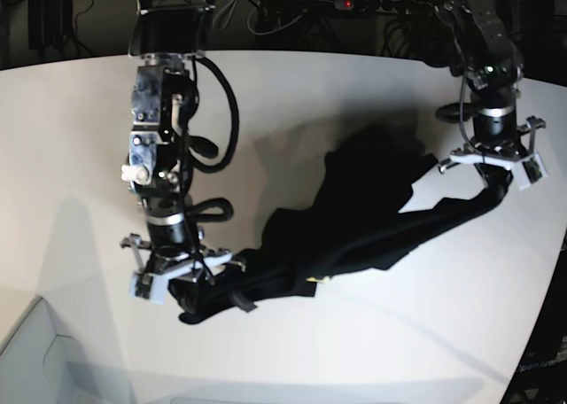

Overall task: Layout the t-shirt on the table in an organized manner, then fold the t-shirt properly
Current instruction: 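Lift the shirt with both grippers and stretch it apart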

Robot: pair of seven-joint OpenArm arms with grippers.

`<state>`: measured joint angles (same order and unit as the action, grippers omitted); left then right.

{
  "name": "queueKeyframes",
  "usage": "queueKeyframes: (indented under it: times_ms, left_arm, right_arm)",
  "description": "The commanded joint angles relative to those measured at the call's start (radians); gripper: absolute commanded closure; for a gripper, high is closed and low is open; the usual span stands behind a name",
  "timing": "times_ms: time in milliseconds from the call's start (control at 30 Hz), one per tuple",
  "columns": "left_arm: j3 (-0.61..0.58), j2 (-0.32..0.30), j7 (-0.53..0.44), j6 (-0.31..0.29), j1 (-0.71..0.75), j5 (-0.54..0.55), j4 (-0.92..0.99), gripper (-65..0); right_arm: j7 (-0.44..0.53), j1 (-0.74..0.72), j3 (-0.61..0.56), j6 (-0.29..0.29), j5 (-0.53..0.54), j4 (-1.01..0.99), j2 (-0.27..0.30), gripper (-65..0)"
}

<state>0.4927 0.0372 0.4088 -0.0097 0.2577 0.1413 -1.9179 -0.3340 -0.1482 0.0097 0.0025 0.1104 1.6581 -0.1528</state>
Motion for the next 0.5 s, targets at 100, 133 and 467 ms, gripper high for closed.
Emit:
queueKeyframes:
  times_ms: [100, 133, 467]
  left_arm:
    - [-0.002, -0.007, -0.038, 0.009, -0.088, -0.004, -0.018, -0.3]
    - [-0.015, -0.007, -0.038, 0.009, -0.107, -0.004, -0.015, -0.3]
    - [-0.137, -0.058, 0.074, 0.014, -0.415, -0.013, -0.018, -0.3]
  right_arm:
    - [0.008, -0.003, -0.007, 0.000, -0.002, 0.087, -0.004, 0.0]
    - [0.008, -0.003, -0.009, 0.001, -0.002, 0.100, -0.004, 0.0]
    - [-0.050, -0.268, -0.076, 0.004, -0.010, -0.008, -0.004, 0.0]
